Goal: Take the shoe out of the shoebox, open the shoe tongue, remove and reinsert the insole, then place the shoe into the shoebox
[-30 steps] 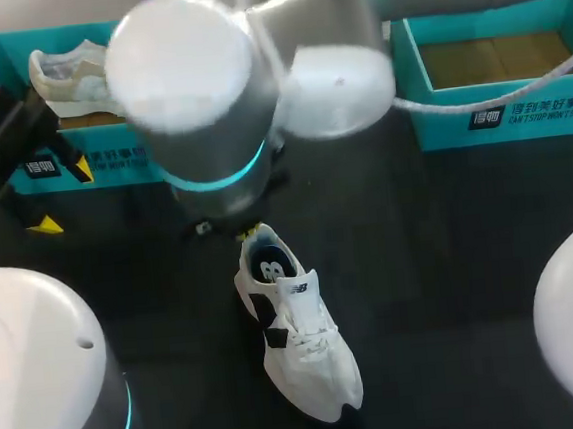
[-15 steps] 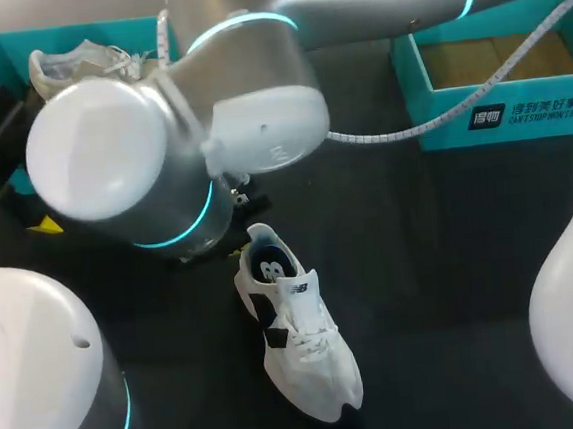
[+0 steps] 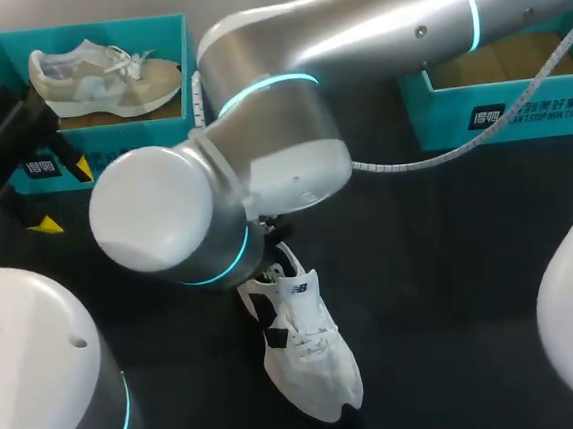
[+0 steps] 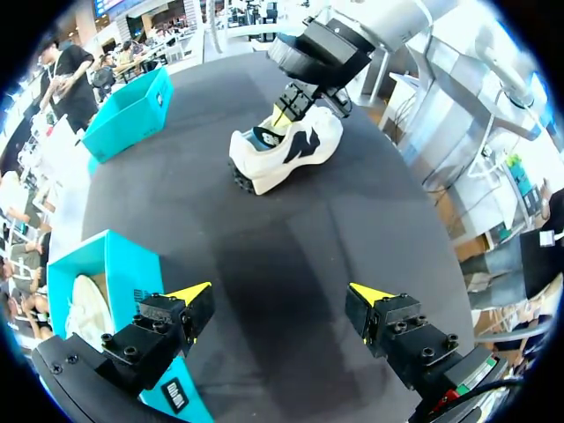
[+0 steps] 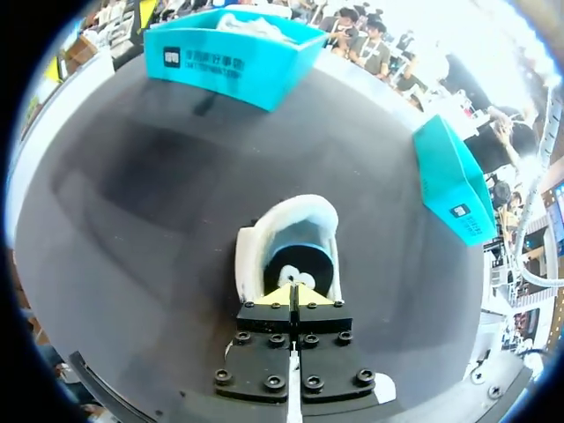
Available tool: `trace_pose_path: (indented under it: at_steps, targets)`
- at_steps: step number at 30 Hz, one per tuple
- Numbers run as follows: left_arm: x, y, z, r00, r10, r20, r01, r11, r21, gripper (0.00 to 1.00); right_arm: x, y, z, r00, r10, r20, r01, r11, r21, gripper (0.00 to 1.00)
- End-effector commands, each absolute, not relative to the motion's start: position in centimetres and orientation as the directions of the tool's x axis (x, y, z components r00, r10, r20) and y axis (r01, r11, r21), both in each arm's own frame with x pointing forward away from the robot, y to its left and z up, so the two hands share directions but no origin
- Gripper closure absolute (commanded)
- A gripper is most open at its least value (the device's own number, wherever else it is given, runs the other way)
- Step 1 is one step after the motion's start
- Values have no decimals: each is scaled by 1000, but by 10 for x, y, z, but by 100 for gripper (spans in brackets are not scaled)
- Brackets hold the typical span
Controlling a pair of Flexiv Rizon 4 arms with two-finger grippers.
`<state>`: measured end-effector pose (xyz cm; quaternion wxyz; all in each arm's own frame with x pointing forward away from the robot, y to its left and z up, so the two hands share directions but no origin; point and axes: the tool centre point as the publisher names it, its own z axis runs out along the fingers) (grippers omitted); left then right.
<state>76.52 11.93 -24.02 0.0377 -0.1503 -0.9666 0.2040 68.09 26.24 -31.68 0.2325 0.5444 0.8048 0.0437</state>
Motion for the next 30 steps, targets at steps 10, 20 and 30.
trace_pose_path:
  at_steps: [10, 20, 30]
  targets:
    - [764, 120, -240, -952, 306, 11, 276, 872, -404, 0, 686, 254, -352, -232, 918, -321, 868, 344, 358, 100]
    - [764, 120, -240, -952, 306, 11, 276, 872, -404, 0, 696, 252, -368, -237, 916, -323, 875, 346, 338, 100]
    - [764, 120, -240, -952, 306, 11, 276, 872, -404, 0, 692, 252, -350, -221, 892, -394, 869, 363, 335, 100]
